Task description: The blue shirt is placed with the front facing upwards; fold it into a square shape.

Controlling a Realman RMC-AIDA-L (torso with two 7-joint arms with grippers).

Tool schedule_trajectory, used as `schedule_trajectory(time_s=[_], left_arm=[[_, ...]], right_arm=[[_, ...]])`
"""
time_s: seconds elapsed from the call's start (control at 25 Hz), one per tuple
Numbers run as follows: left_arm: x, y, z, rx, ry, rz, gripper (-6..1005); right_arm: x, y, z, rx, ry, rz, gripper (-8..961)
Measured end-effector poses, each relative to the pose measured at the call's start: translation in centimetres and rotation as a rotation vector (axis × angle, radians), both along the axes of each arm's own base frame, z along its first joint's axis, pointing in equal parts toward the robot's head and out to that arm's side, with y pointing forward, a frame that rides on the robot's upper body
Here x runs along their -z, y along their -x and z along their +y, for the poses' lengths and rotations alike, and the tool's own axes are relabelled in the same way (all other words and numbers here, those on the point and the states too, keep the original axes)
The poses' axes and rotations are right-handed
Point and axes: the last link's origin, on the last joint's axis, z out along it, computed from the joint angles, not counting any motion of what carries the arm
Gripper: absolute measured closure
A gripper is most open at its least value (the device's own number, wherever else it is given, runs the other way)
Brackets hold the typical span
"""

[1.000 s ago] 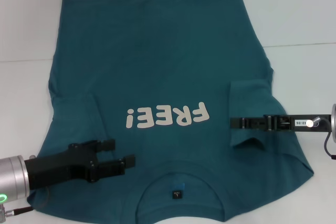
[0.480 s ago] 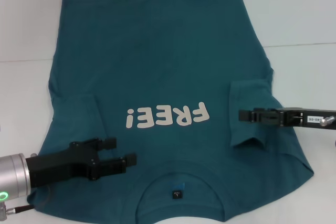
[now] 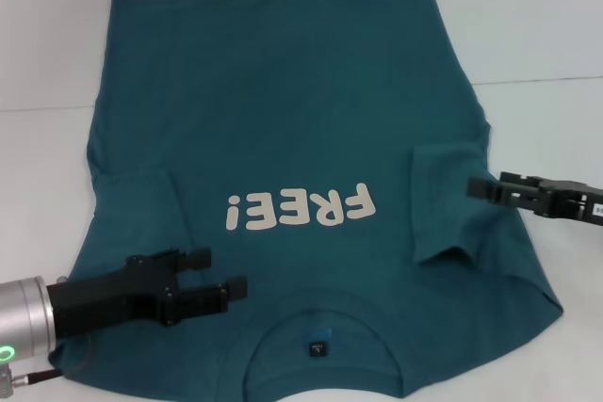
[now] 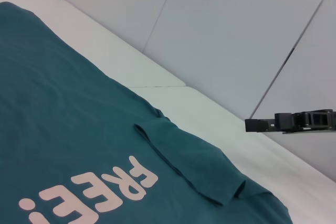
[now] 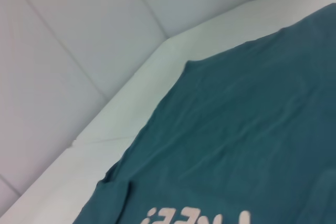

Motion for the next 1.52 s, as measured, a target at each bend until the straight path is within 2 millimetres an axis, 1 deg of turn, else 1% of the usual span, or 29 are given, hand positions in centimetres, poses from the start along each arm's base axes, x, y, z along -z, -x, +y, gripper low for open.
schedule_trajectory(time_s=[0.16, 0.44, 0.68, 0.88, 1.12, 1.52], left_arm=[[0.0, 0.0, 0.0, -0.006, 0.002, -0.003, 108], [-0.5, 0.5, 0.0, -0.060, 0.012, 0.001, 108], [-2.1, 2.0, -0.4, -0.165, 0.003, 0.020, 109], [-4.3, 3.6, -0.7, -0.271, -0.048, 0.027, 108], [-6.3, 5.6, -1.0, -0.378, -0.085, 0.045, 109], [-7.6, 7.3, -1.6, -0.504, -0.063, 0.120, 109]], right_arm=[[-0.4, -0.3, -0.4, 0.007, -0.016, 0.015, 9], [-0.2, 0.0, -0.2, 0.000, -0.014, 0.022, 8], [0.0, 0.5, 0.2, -0.011, -0.014, 0.026, 8], [0.0, 1.1, 0.7, -0.022, -0.013, 0.028, 8], [0.0, 1.2, 1.1, -0.021, -0.017, 0.027, 9], [-0.2, 1.1, 1.2, -0.012, -0.024, 0.021, 8]])
